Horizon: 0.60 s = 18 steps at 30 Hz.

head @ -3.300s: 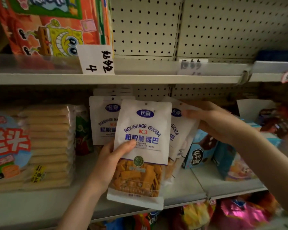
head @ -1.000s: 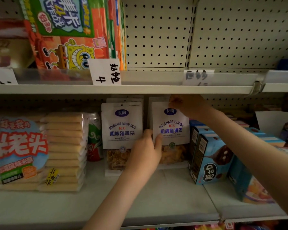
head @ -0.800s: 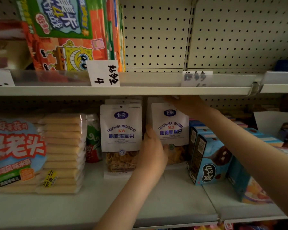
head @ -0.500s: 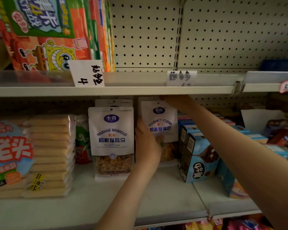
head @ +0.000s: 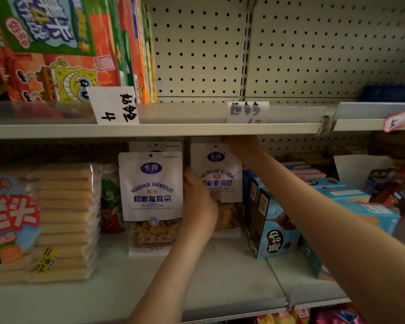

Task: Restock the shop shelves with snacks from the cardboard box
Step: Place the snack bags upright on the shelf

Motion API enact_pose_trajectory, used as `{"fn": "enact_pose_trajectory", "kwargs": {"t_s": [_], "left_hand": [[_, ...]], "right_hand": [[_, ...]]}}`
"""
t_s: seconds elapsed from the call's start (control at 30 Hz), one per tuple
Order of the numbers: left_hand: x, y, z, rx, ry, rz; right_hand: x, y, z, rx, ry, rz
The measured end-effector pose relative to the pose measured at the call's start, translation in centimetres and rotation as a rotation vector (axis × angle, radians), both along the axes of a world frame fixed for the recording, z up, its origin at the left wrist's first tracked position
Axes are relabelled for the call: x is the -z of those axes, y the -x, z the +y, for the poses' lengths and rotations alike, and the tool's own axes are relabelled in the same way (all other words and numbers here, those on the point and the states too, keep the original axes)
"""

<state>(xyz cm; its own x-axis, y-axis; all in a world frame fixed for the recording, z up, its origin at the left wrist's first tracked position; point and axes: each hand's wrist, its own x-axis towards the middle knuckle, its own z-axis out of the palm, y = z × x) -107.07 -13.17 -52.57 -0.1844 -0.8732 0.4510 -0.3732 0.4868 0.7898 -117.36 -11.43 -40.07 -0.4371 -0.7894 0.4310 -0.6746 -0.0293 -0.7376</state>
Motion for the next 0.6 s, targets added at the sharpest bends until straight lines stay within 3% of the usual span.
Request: {"fn": "enact_pose_trajectory", "kwargs": {"t_s": [0.23, 0.43, 0.6], "left_hand": [[-0.9, 0.1, 1.2, 0.031, -0.053, 0.059], [-1.9, 0.1, 2.9, -0.017, 0.096, 0.013], [-3.8, -0.3, 5.0, -0.031, 0.238, -0.02]], "right_hand": [[0.5, -0.3, 0.8, -0.054, 0.033, -0.023], [0.0, -0.3, 2.4, -0.076, 0.018, -0.038], [0.3, -1.0, 3.2, 0.011, -0.042, 0.173]]}}
